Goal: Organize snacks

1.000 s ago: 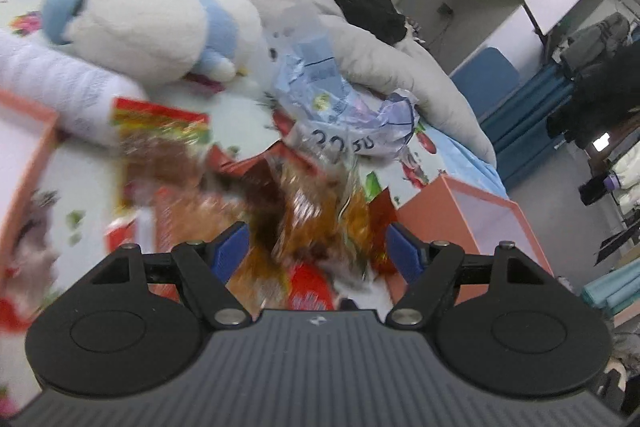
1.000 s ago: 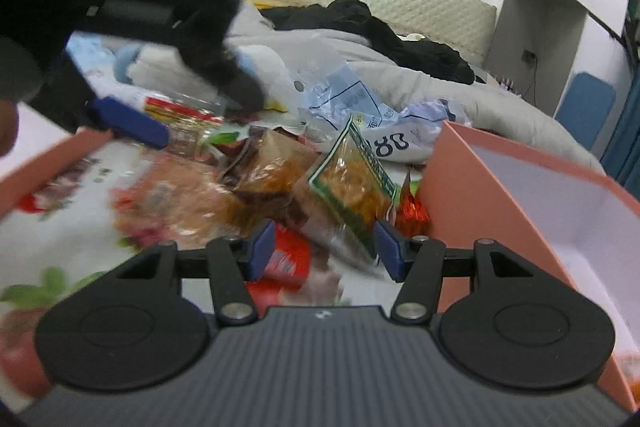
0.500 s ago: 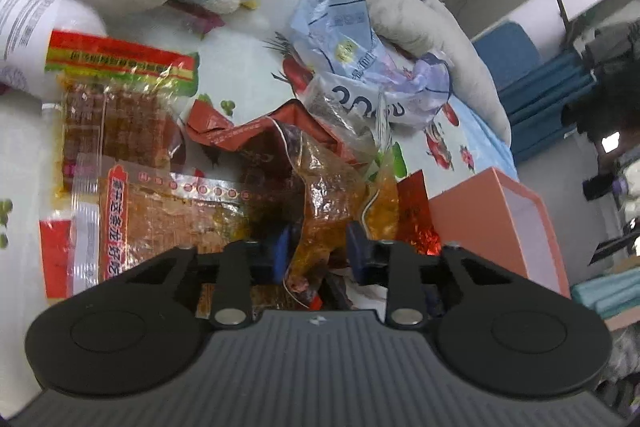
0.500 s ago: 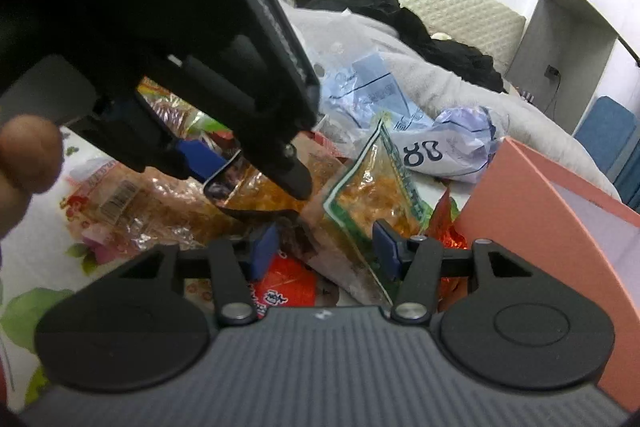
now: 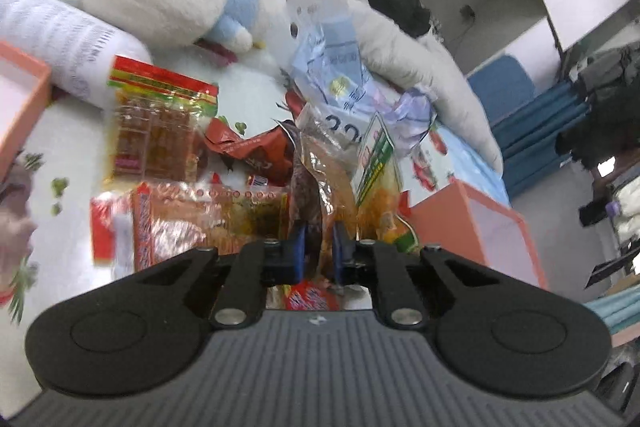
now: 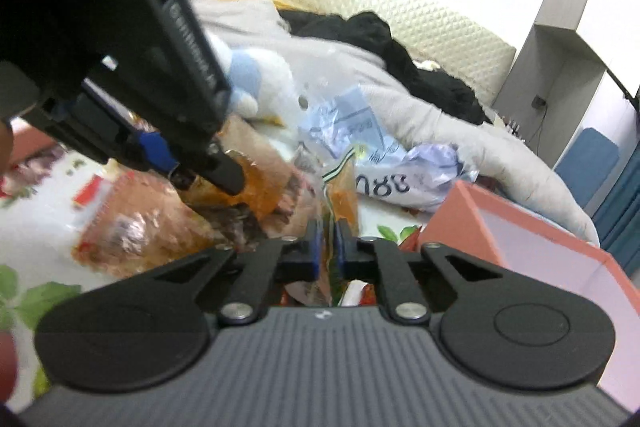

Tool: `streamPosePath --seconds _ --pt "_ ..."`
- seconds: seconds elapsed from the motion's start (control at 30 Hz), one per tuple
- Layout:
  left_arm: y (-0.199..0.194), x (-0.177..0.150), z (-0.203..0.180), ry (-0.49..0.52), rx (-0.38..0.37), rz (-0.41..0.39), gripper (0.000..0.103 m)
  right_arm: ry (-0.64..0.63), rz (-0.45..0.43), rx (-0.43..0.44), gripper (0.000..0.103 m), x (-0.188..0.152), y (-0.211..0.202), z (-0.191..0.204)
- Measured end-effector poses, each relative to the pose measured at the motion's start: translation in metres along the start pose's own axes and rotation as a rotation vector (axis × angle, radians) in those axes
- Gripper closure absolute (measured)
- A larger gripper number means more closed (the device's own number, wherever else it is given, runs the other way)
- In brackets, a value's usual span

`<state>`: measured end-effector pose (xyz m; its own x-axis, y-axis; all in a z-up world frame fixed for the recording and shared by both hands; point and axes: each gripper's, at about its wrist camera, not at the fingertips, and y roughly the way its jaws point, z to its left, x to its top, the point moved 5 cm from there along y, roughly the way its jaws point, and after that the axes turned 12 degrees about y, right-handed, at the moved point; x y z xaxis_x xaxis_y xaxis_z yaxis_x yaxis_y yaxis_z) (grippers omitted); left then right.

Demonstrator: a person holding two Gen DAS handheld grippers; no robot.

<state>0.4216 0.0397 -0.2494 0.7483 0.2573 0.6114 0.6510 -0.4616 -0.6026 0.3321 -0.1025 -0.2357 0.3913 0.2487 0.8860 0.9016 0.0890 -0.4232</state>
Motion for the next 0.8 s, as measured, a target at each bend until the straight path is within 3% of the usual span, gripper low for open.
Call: streamPosePath --seconds 0.33,0.5,0.8 --pt "-0.085 -0.036 -0.011 -0.048 0.112 -0.08 0.088 0.02 0.013 0.039 0.093 -0.019 -0.07 -0.002" --pt "-0.115 -0.061 -0.012 -0.062 0.16 -0.097 0.088 -0.068 0.009 0.066 0.094 -0.03 -0.105 0.007" --pt "-0.141 -0.123 -0.005 -0.14 0.21 -0.052 0.088 -0.117 0.069 0.118 0.094 -0.064 -0.158 0.011"
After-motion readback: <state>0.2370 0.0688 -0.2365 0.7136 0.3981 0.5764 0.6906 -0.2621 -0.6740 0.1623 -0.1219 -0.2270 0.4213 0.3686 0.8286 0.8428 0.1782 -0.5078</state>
